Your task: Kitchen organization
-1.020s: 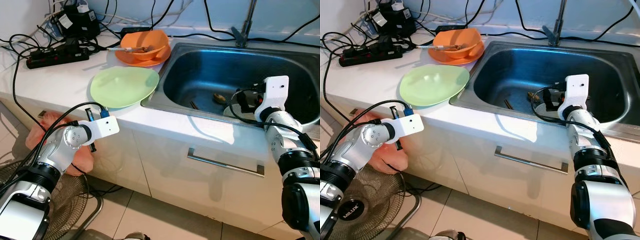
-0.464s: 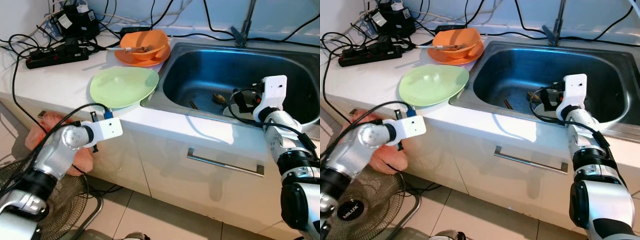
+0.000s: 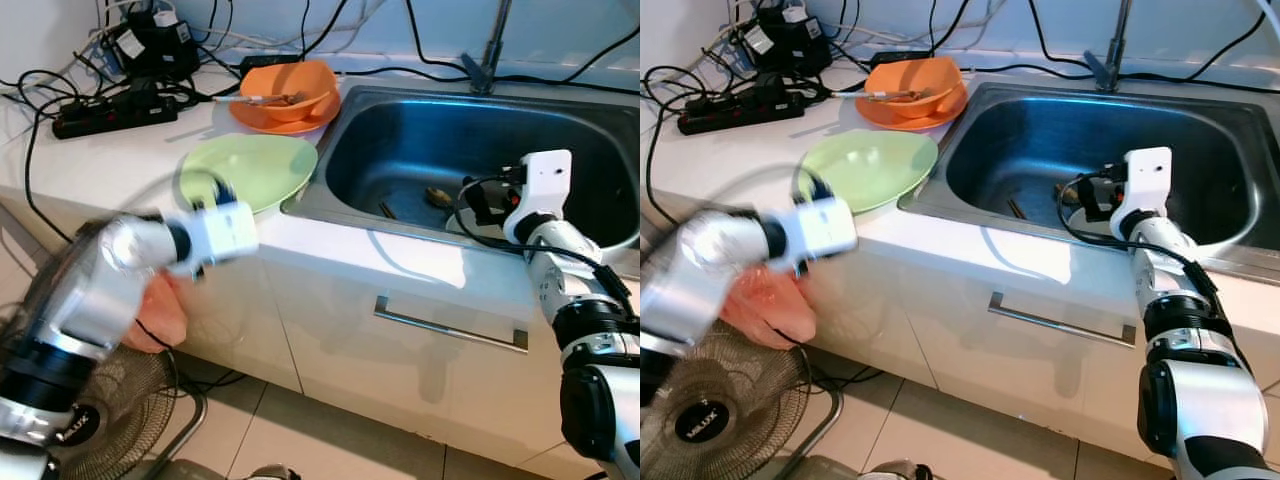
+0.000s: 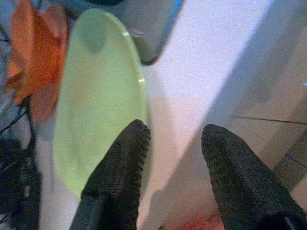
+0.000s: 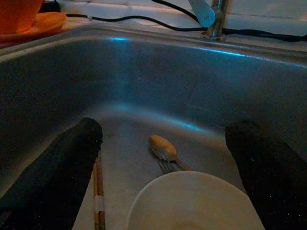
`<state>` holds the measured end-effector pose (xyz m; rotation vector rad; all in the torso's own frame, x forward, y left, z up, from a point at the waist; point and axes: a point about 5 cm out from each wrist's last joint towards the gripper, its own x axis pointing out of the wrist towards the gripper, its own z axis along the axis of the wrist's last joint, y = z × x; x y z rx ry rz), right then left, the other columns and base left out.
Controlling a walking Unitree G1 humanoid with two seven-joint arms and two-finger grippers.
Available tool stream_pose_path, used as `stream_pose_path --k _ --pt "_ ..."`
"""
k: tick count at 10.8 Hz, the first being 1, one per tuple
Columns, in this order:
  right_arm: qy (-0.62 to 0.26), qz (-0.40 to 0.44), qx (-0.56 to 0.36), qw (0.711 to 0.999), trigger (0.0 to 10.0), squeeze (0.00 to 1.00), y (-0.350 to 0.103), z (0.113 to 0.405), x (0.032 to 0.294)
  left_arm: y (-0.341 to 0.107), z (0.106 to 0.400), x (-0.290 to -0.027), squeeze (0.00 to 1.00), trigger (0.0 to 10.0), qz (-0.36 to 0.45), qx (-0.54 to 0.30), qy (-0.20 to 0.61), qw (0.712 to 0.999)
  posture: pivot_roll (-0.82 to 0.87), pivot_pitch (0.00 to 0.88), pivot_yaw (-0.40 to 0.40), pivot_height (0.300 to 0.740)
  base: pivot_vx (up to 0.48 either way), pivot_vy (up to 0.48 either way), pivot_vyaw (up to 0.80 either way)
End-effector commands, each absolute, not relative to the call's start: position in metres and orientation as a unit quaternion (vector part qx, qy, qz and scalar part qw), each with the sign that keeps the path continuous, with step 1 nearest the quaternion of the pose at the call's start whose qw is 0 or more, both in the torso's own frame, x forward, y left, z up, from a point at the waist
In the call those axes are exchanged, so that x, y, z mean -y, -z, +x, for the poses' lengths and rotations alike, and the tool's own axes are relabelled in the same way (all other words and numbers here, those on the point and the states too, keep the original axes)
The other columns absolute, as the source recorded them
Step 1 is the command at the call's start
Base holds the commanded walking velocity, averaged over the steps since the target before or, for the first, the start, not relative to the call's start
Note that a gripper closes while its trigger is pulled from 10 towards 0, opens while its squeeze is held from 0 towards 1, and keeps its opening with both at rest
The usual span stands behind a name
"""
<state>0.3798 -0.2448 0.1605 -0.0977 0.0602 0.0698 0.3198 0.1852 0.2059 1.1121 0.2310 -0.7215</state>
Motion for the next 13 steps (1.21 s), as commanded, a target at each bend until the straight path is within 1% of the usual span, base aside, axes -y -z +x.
stream_pose_path --k 1,3,5,6,7,8,9,10,12,13 --pt "-0.048 -0.041 -0.052 0.997 10.0 1.0 -0.15 0.379 0.238 -0.209 0.325 -0.194 1.0 10.0 0.524 -0.11 0.308 0.786 0.18 0.028 0.116 0.74 0.0 0.0 0.0" --pt "-0.052 -0.041 -0.049 0.997 10.0 1.0 -0.152 0.38 0.235 -0.197 0.331 -0.202 1.0 10.0 0.533 -0.123 0.283 0.788 0.17 0.029 0.122 0.74 0.0 0.0 0.0" --pt "-0.065 -0.038 -0.042 0.996 10.0 1.0 -0.154 0.381 0.231 -0.189 0.342 -0.202 1.0 10.0 0.526 -0.092 0.251 0.807 0.17 0.033 0.126 0.74 0.0 0.0 0.0" --pt "-0.072 -0.034 -0.039 0.996 10.0 1.0 -0.156 0.381 0.229 -0.18 0.344 -0.203 1.0 10.0 0.542 -0.096 0.243 0.799 0.16 0.034 0.128 0.74 0.0 0.0 0.0" --pt "-0.093 -0.038 -0.035 0.994 10.0 1.0 -0.158 0.382 0.224 -0.17 0.344 -0.2 1.0 10.0 0.54 -0.092 0.245 0.8 0.16 0.036 0.13 0.74 0.0 0.0 0.0" --pt "-0.113 -0.036 -0.026 0.993 10.0 1.0 -0.164 0.383 0.217 -0.162 0.344 -0.198 1.0 10.0 0.55 -0.095 0.249 0.791 0.16 0.037 0.13 0.74 0.0 0.0 0.0" --pt "-0.126 -0.042 -0.015 0.991 10.0 1.0 -0.172 0.384 0.211 -0.157 0.346 -0.198 1.0 10.0 0.553 -0.097 0.25 0.789 0.15 0.038 0.13 0.74 0.0 0.0 0.0" --pt "-0.151 -0.041 0.005 0.988 10.0 1.0 -0.184 0.385 0.202 -0.155 0.349 -0.198 0.6 10.0 0.56 -0.091 0.246 0.786 0.15 0.037 0.131 0.74 0.0 0.0 0.0" --pt "-0.184 -0.038 0.035 0.982 10.0 1.0 -0.204 0.383 0.188 -0.149 0.352 -0.197 0.85 10.0 0.561 -0.097 0.251 0.783 0.15 0.038 0.131 0.74 0.0 0.0 0.0" --pt "-0.202 -0.04 0.043 0.978 10.0 0.94 -0.211 0.38 0.181 -0.146 0.355 -0.196 0.78 10.0 0.567 -0.097 0.252 0.778 0.14 0.038 0.132 0.74 0.0 0.0 0.0"
